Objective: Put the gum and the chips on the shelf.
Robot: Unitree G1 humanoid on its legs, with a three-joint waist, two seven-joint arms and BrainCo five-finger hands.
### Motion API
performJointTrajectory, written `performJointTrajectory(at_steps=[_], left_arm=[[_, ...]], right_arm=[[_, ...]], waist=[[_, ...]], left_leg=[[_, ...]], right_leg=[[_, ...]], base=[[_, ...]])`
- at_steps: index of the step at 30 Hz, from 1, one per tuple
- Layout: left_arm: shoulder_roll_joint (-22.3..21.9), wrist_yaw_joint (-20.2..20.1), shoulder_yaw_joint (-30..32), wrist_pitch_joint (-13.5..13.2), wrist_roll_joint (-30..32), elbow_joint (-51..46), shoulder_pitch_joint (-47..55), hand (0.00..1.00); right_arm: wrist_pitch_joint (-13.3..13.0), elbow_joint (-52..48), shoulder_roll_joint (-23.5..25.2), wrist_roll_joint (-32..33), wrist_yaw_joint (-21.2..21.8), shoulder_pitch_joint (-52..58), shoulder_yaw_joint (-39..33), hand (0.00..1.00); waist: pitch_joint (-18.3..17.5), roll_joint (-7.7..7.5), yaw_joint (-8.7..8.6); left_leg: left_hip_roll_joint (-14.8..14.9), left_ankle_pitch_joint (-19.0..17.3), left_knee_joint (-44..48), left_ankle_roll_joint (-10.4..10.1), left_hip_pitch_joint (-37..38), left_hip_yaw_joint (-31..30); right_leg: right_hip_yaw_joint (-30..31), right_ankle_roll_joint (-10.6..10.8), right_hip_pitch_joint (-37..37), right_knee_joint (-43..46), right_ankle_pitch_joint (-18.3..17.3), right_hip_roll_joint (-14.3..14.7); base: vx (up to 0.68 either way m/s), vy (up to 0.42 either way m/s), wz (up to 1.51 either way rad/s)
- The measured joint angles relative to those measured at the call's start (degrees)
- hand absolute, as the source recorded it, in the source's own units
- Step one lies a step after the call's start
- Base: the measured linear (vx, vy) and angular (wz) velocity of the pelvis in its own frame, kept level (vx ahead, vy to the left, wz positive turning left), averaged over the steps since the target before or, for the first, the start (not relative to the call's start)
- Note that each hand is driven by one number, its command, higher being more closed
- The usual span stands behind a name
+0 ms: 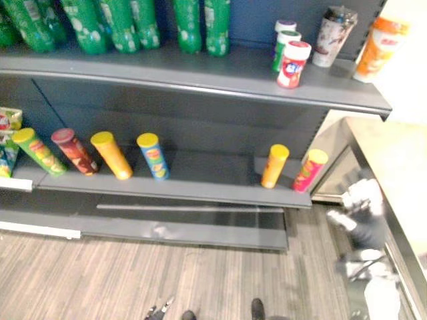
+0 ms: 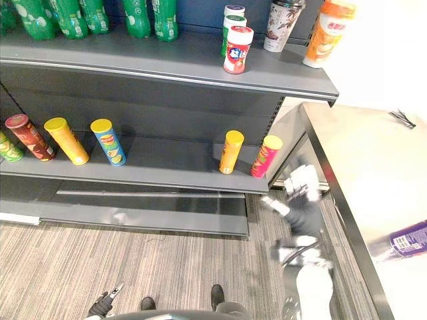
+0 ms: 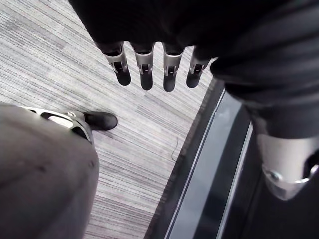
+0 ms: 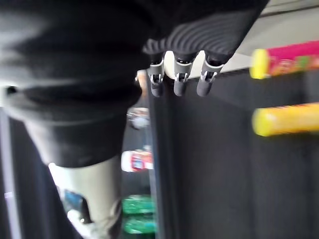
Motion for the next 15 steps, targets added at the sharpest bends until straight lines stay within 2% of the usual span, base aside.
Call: performJointTrajectory(at_steps=[2, 5, 9, 11, 15], left_arm=[[0.0, -0.02, -0.12, 0.01, 0.25, 0.58, -0.41, 0.0], [-0.12, -0.07, -0.6, 0.0, 0.24, 0.71, -0.67, 0.0], [-0.37, 0.5, -4.37, -0.35, -0.8, 0.76, -0.94, 0.0], [-1.1, 0.98, -5.27, -0.75, -1.13, 0.74, -1.27, 0.0], [-2.1, 2.15, -7.53, -2.18, -3.58, 0.67, -1.54, 0.0]], right_arm=[[2.09, 10.67, 0.29, -0.33, 2.71, 1.67, 3.13, 0.0], [4.82, 29.31, 1.0, -3.53, 3.44, -0.39, 1.44, 0.0], [4.87, 51.3, 2.4, -5.73, -4.92, -6.06, -8.82, 0.0], [4.81, 57.78, 2.11, -5.75, -7.78, -7.69, -11.68, 0.0], [4.64, 69.46, 1.09, -6.05, -10.44, -9.83, -15.82, 0.0]], waist=[[0.02, 0.07, 0.08], [-0.01, 0.3, 0.34], [0.11, 1.85, 0.28], [-0.03, 2.32, 0.42], [0.01, 3.3, 1.02]], left_leg=[[-0.07, -0.12, 0.0, 0.08, 0.06, 0.58], [-0.24, -0.32, -0.01, 0.18, 0.34, 1.07], [-0.59, -0.48, -0.01, 0.45, 0.51, 1.25], [-0.68, -0.52, -0.01, 0.48, 0.53, 1.25], [-0.82, -0.66, -0.01, 0.44, 0.76, 1.21]], right_leg=[[0.19, -0.12, 0.23, -0.01, -0.08, -0.07], [0.38, -0.11, 0.37, -0.01, -0.08, -0.17], [0.57, -0.05, 0.42, 0.0, -0.13, -0.45], [0.56, -0.01, 0.44, -0.03, -0.16, -0.51], [0.47, 0.04, 0.75, -0.09, -0.33, -0.52]], base=[[0.01, 0.006, -0.06], [0.01, 0.007, -0.06], [0.0, 0.0, 0.0], [0.0, 0.0, 0.0], [0.0, 0.0, 0.0]])
